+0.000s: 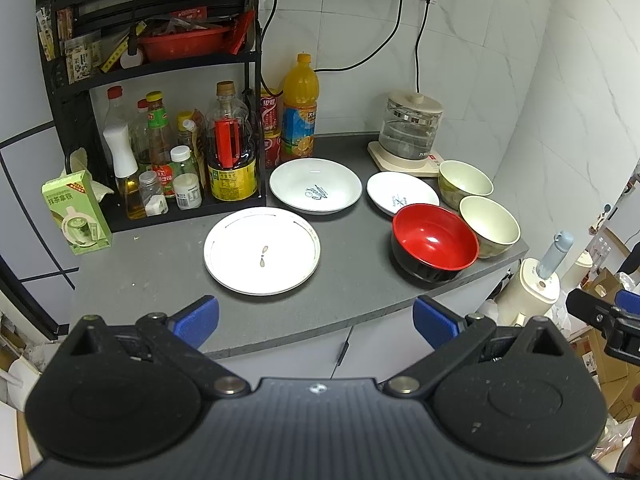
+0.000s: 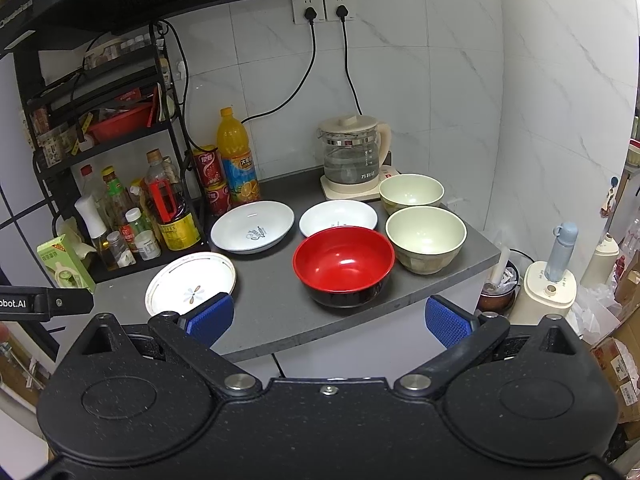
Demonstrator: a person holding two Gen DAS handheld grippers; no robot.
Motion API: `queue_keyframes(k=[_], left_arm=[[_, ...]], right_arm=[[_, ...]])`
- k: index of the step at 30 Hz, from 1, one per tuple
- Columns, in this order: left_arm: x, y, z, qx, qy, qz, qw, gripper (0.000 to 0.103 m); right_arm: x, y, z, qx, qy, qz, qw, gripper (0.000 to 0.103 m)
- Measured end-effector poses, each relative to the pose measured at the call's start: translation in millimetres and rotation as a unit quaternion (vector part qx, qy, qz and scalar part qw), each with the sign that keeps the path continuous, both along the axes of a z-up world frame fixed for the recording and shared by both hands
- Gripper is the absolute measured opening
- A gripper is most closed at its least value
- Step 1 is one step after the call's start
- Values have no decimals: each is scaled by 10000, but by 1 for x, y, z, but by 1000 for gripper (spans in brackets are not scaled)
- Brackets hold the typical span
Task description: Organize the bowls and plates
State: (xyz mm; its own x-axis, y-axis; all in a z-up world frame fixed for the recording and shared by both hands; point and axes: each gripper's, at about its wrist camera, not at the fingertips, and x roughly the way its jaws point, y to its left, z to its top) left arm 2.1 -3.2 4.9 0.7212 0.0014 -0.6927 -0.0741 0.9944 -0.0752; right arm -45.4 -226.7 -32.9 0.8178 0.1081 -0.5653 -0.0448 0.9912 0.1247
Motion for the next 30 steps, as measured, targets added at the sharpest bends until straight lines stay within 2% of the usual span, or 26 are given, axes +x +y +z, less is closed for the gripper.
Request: queue_keyframes(k=[30], left_arm=[[6, 0, -3, -33, 26, 50, 10000, 102]], right_arm=[[6, -4, -4, 1, -9, -14, 10000, 103]])
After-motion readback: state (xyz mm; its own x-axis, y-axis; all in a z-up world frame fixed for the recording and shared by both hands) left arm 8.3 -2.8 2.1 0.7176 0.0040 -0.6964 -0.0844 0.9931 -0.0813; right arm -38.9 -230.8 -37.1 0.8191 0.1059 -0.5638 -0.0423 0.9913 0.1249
